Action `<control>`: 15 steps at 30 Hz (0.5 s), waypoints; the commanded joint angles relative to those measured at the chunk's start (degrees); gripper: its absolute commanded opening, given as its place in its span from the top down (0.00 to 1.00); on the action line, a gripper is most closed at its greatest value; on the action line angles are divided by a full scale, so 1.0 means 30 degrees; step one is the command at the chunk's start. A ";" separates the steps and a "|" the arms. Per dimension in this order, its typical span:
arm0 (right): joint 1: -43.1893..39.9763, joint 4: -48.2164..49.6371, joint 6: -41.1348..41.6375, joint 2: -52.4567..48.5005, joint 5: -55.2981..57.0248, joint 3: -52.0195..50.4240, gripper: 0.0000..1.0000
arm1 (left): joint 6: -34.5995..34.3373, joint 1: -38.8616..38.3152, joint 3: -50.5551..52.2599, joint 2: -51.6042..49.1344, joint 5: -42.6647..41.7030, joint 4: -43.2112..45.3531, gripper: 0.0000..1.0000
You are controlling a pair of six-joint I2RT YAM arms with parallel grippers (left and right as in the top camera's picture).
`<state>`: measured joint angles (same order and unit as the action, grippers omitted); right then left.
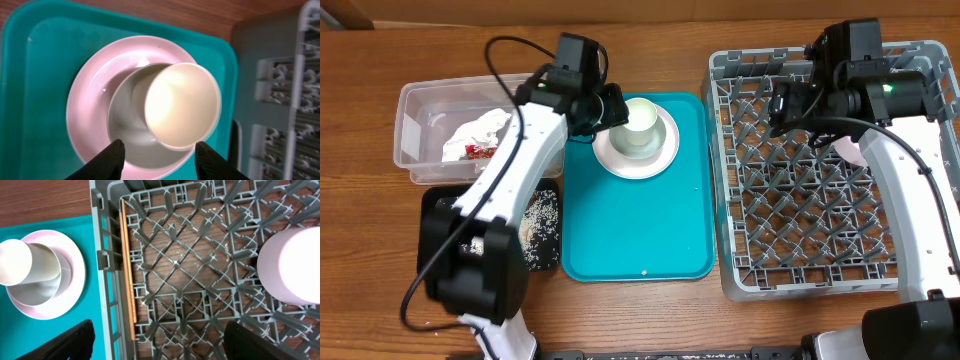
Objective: Sort waste into correct bins and load items into the dishwasher
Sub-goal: 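Reach the left gripper to the white cup and grasp it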
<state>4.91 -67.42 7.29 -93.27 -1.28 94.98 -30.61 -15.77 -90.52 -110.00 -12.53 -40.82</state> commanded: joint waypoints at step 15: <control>-0.0051 -0.0350 0.0080 0.0015 -0.0117 0.0328 0.16 | -0.1311 -0.0510 -0.0240 -0.2412 0.0233 0.1399 0.82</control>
<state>4.91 -68.51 7.27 -93.30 -1.32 94.98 -34.26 -17.19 -90.52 -116.40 -12.27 -36.60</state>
